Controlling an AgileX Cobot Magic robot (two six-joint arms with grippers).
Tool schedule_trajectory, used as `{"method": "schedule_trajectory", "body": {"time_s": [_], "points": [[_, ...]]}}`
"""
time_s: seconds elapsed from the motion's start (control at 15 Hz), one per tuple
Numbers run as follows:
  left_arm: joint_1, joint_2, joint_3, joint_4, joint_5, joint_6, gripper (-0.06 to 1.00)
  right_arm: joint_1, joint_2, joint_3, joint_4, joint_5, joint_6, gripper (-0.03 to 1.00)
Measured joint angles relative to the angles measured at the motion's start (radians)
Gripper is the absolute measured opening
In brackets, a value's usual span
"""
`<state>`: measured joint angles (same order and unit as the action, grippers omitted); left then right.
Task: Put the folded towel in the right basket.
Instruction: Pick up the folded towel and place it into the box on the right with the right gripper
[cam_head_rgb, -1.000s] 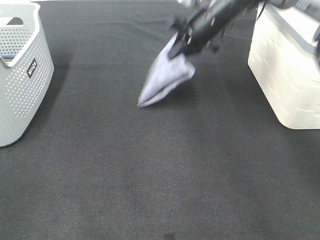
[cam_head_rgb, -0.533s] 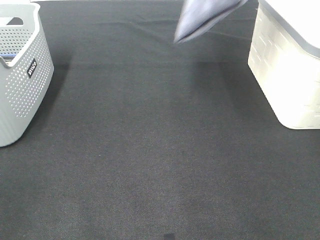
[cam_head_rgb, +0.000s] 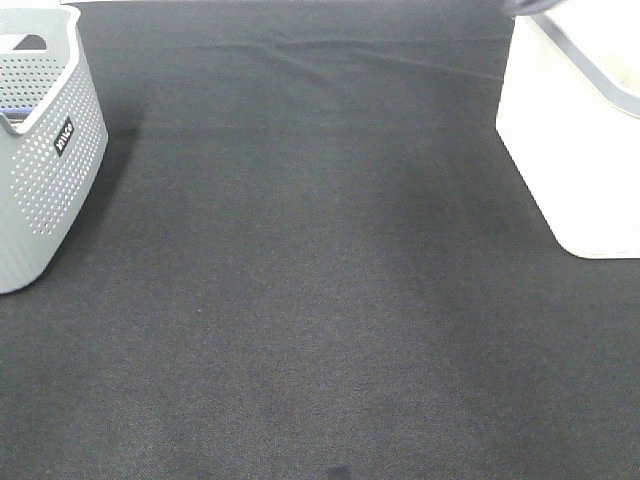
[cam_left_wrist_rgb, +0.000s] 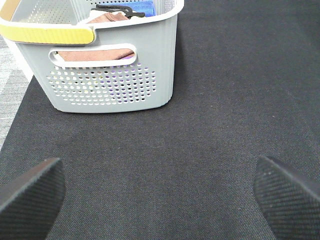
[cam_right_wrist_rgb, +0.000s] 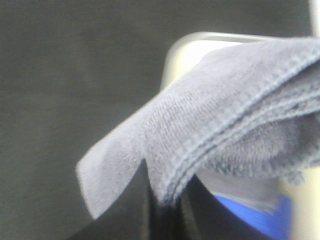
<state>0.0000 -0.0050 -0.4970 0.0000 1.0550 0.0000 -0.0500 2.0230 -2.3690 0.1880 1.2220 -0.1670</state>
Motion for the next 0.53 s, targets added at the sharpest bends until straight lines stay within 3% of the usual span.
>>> {"method": "schedule_trajectory", "body": {"time_s": [0.27,0.53], "points": [[0.000,0.000,0.000,0.000,0.000,0.000,0.97,-0.132,0.019,0.001,-0.015,0.001,0.066,0.07],[0.000,0.000,0.000,0.000,0.000,0.000,0.97,-0.146,0.146,0.001,0.027,0.002,0.082,0.10]]}}
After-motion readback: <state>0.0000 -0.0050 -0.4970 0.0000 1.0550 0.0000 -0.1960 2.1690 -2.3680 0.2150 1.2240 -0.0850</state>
